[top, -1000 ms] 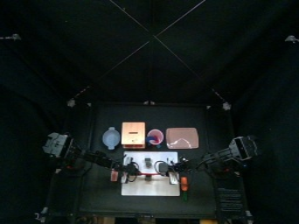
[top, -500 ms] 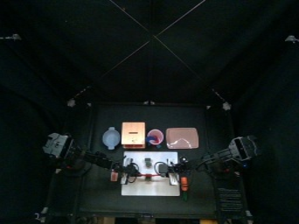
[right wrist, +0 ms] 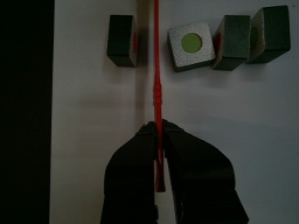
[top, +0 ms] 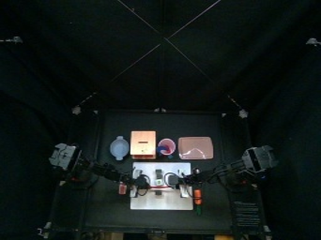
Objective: Cut the sushi into 4 pieces with the knife
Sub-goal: Cut the sushi into 4 pieces
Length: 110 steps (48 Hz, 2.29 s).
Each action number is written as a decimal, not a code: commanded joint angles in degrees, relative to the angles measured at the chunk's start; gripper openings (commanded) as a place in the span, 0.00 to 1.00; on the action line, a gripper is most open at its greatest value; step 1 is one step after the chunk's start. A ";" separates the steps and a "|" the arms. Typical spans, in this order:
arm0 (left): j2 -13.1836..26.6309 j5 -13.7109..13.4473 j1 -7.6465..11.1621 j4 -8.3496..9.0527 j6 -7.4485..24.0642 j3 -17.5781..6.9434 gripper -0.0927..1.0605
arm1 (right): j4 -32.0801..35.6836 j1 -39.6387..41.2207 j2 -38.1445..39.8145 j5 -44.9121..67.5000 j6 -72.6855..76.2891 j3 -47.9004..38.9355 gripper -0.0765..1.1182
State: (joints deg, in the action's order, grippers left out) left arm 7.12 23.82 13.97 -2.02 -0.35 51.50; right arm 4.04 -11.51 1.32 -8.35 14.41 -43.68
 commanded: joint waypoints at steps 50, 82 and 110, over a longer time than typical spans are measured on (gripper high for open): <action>4.92 -5.71 -4.22 -0.70 0.79 -2.90 0.29 | 0.00 2.55 -3.08 -0.97 -0.26 1.14 0.22; -5.19 -5.71 -3.60 4.04 0.70 -3.08 0.40 | 0.97 2.20 3.87 -5.71 -0.44 3.69 0.22; -13.45 -5.71 -3.52 3.96 0.62 -1.49 0.82 | -0.09 1.85 14.68 -14.24 -0.09 -0.09 0.22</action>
State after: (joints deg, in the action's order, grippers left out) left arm -3.96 17.75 10.63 1.93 0.35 50.19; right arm 4.48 -9.67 12.04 -21.71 14.24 -43.51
